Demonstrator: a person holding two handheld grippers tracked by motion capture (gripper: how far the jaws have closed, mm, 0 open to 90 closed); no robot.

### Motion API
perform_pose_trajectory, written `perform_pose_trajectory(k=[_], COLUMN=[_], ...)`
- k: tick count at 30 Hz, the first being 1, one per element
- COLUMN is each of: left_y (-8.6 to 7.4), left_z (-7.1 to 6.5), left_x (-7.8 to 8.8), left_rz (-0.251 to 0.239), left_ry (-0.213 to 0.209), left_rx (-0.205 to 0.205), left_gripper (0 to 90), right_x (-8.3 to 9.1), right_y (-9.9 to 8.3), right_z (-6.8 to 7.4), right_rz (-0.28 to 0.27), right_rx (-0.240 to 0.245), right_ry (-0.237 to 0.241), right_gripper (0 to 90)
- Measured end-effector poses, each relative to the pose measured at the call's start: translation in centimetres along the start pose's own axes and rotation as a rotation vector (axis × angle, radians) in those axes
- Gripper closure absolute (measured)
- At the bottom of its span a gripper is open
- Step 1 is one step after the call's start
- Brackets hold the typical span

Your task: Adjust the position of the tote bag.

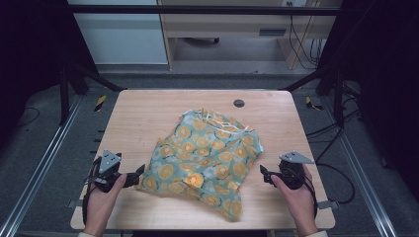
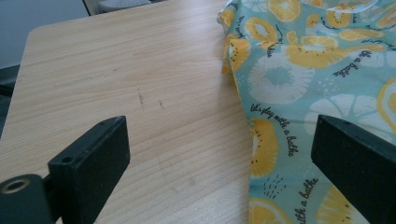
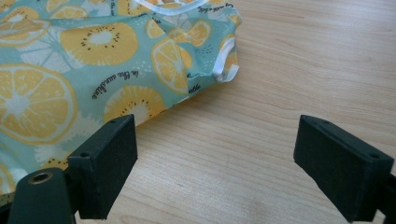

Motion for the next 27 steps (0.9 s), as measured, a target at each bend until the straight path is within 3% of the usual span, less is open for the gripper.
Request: perform_pose_trajectory(k=[13,27], left_y=[-0.1,-0.2], left_z=[-0.2,-0.3], left_x=[-0.1,-0.4], left_rz=[0.015,0.029], left_ry=[-0.008,-0.007], left_rx=[-0.005,-0.019], left_gripper=[4.5,4.5], right_x=[-0.3,-2.0], right_y=[-0.1,0.8], right_z=[0.4,-0.2], right_rz=[0.008,0.018], right_rx=[-0.028,-0.057], right_ry=[0.033,0.051], right_gripper=[19.0,20.5])
Point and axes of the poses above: each handheld gripper's, and its own axes: x roughly backward along the jaws, y roughly out of its top, z roughly to its left, the point moved 7 cm from there along -x, roughly forward along the jaws, and after that the axes turned 1 degree about z, right-handed, at the moved point
